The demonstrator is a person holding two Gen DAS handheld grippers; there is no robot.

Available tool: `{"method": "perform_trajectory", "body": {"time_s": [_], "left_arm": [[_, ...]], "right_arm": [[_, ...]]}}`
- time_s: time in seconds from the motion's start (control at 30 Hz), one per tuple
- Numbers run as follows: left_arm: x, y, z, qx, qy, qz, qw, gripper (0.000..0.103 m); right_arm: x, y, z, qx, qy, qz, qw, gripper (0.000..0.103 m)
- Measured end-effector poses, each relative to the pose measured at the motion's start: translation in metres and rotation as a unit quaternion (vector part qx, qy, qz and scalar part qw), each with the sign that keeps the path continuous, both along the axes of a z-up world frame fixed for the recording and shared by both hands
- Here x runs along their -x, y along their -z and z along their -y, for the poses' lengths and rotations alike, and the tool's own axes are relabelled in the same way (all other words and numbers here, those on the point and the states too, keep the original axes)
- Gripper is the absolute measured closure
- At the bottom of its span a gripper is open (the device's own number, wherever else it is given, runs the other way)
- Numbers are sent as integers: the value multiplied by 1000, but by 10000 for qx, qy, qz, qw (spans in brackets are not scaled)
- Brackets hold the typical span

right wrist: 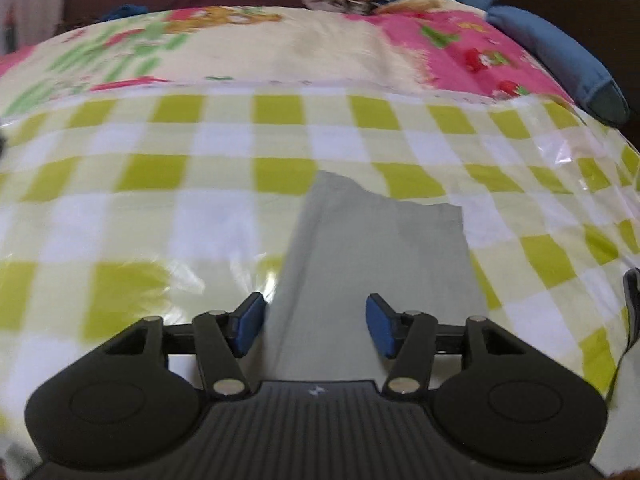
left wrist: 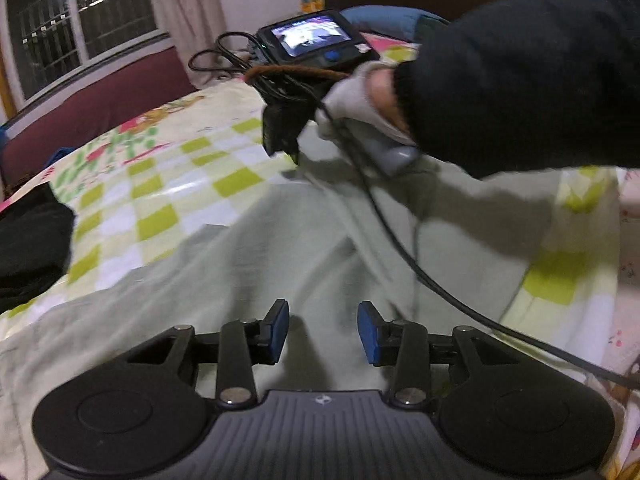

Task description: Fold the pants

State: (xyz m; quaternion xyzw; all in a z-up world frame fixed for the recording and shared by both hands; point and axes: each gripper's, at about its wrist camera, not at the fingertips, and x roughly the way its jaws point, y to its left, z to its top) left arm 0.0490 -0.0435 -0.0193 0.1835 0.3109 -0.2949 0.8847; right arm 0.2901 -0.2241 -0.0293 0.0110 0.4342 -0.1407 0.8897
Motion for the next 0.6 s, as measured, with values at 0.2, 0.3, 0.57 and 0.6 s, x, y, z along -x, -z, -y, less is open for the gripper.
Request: {"method": "perform_trajectory", "body": {"time_s": [0.2,0.3,0.57,0.6], "left_arm": [[1,6,14,-145,124,7,9998,51],[-1,3,20,-143,79,12,9999,51],[9,-1,58,-259,346,121,9990,51],[11,0,64,-297,401,130,9987,51]], "right_arm": [[24,-20,60,-1092,204,226,9936,101],[63,-48,94,-1637,252,663,9839,101],[213,-83,188,-2508,945,1673,9488,101],[226,-76,196,-2520,1071,1638,9477,100]]}}
